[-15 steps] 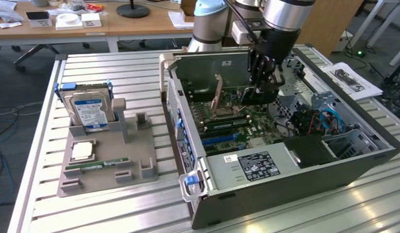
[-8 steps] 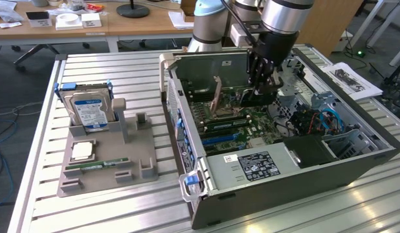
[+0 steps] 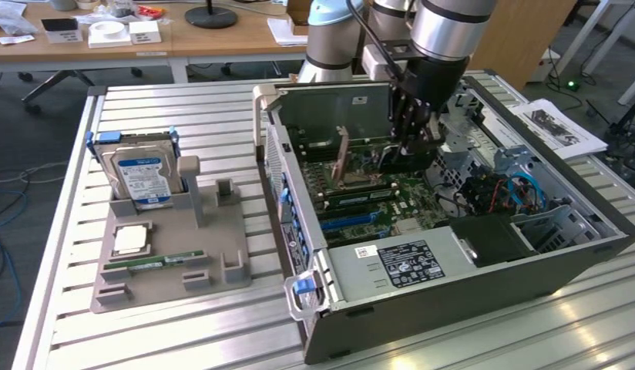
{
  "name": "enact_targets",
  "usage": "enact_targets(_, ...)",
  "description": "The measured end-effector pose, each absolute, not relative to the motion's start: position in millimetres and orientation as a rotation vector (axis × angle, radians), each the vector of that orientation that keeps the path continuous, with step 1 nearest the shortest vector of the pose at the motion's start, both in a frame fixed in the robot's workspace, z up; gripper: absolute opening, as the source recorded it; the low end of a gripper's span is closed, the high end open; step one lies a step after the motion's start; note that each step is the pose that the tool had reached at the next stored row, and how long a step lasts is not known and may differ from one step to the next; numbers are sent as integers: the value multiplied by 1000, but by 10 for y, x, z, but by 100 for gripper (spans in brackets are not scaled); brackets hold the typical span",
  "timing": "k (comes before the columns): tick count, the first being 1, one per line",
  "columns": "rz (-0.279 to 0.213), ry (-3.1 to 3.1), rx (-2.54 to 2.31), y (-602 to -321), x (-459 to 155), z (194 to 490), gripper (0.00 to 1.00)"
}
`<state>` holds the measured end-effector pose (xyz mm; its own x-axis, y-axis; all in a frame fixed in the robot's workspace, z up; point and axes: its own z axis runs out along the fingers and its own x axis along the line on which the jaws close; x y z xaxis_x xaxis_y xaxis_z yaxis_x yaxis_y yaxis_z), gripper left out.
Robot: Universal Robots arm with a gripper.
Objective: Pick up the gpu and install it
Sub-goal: 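Insert the gpu into the slot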
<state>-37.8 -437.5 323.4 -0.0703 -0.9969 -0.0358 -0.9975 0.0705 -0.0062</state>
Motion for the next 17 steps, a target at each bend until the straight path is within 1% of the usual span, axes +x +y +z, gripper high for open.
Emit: enact_targets(17, 31, 2261, -2137, -4375, -449, 3162, 27)
